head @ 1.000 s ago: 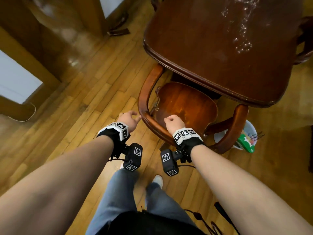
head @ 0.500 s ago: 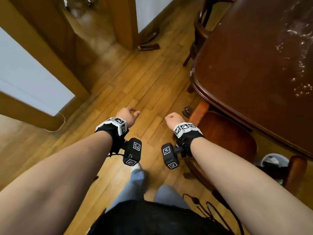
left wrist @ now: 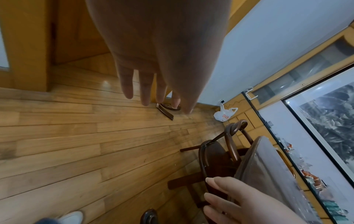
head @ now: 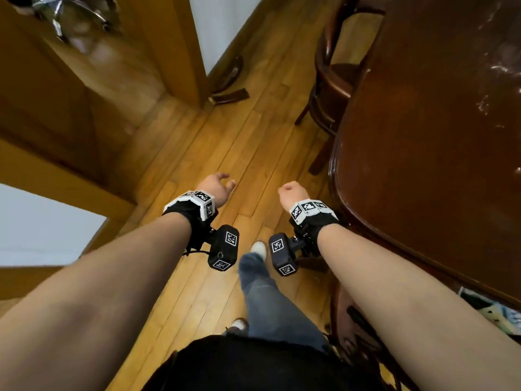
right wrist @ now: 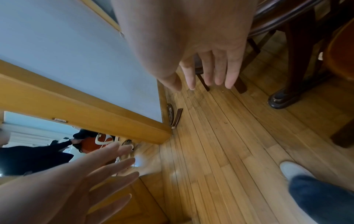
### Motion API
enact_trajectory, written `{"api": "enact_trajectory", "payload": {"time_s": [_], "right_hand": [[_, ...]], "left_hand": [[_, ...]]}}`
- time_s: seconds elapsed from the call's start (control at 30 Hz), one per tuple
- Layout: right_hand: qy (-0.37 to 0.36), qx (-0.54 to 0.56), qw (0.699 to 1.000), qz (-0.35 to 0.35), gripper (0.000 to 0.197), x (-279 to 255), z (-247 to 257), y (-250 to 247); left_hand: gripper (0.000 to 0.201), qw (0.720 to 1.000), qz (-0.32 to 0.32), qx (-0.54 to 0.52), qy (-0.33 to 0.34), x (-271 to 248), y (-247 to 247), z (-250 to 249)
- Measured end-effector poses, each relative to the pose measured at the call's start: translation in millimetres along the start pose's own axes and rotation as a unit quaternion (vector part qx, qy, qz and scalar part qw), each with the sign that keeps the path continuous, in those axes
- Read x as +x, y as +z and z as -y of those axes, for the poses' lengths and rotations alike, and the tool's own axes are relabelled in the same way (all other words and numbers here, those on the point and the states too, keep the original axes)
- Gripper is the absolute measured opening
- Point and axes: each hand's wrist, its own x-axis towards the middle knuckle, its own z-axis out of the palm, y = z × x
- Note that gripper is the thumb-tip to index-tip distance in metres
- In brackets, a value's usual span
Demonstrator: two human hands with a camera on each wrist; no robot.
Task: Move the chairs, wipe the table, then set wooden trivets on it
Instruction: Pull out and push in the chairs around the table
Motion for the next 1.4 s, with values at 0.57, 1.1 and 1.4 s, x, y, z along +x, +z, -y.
{"api": "enact_trajectory", "payload": {"time_s": [0.57,1.1,1.4], "right_hand": [[0.015,0.189,0.980,-0.057,0.029,256,216,-110],[0.146,0.364,0.892,-0.225,0.039,461,294,-247],[0.252,0.383,0.868,-0.191,0.043,539,280,-325]], "left_hand": [[0.063,0.983,0.111,-0.054,0.137,312,-159,-179],[0.048,0.893,0.264,0.170,0.323,551,-212,-451],[0.045,0.850,0.330,0.233,0.338,636,-171,-589]]}}
